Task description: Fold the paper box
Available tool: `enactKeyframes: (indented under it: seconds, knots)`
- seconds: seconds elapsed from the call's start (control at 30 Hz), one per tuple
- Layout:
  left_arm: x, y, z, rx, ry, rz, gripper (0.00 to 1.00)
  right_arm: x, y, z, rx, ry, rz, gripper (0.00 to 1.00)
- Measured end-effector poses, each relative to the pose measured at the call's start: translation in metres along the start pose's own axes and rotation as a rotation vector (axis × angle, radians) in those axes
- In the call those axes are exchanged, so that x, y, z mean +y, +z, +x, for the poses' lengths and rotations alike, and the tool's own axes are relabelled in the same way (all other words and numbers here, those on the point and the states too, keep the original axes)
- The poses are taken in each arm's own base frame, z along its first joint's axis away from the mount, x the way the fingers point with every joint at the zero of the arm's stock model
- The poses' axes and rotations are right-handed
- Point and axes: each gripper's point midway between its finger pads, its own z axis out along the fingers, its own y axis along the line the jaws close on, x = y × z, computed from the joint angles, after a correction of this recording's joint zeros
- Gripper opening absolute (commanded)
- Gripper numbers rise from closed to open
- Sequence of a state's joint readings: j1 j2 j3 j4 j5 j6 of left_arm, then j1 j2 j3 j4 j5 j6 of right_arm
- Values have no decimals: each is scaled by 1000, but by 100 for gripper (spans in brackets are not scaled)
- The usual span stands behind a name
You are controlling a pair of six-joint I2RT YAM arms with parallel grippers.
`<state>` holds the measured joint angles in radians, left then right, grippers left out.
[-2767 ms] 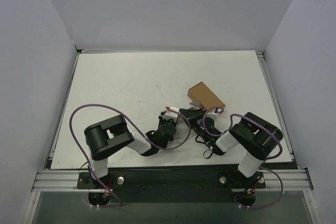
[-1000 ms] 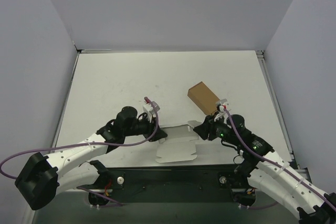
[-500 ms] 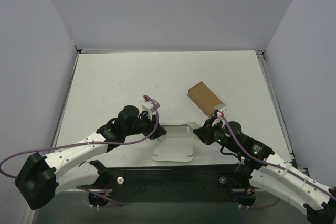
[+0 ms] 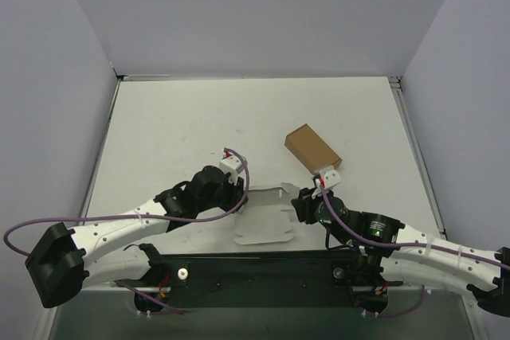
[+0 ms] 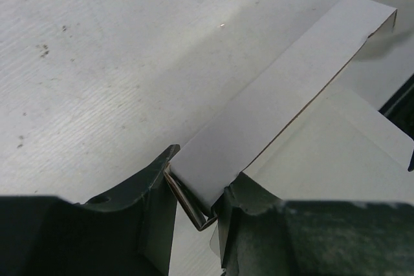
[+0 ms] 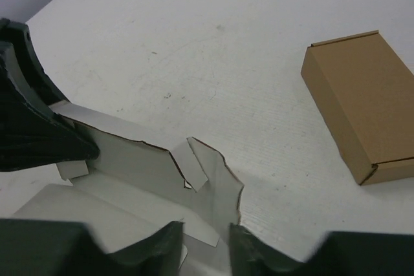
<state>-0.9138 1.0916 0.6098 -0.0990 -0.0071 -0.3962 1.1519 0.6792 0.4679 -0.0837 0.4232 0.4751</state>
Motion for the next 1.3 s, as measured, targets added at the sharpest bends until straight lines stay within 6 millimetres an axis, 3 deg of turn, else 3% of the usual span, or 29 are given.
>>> enactKeyframes:
  seconds: [0.07, 0.13, 0.43, 0.53, 0.8, 1.0, 1.3]
  knots:
    - [14, 0, 7, 16, 16, -51, 0, -2, -3, -6, -13, -13, 8, 58]
    - [21, -1, 19, 51, 38, -64, 0, -2, -9, -15, -33, -36, -7, 60]
    - [4, -6, 34, 109, 61, 52, 0, 24, -38, -52, -42, -237, -191, 63]
    - [-3, -8, 38, 129, 58, 94, 0, 38, -32, -45, 9, -319, -241, 63]
    - [-13, -13, 50, 188, 45, 154, 0, 70, -13, 2, 167, -552, -363, 61]
    - [-20, -19, 53, 214, 38, 198, 0, 79, -1, 13, 190, -647, -379, 50]
    - [-34, -29, 43, 197, 43, 261, 0, 77, 11, 14, 185, -746, -353, 24]
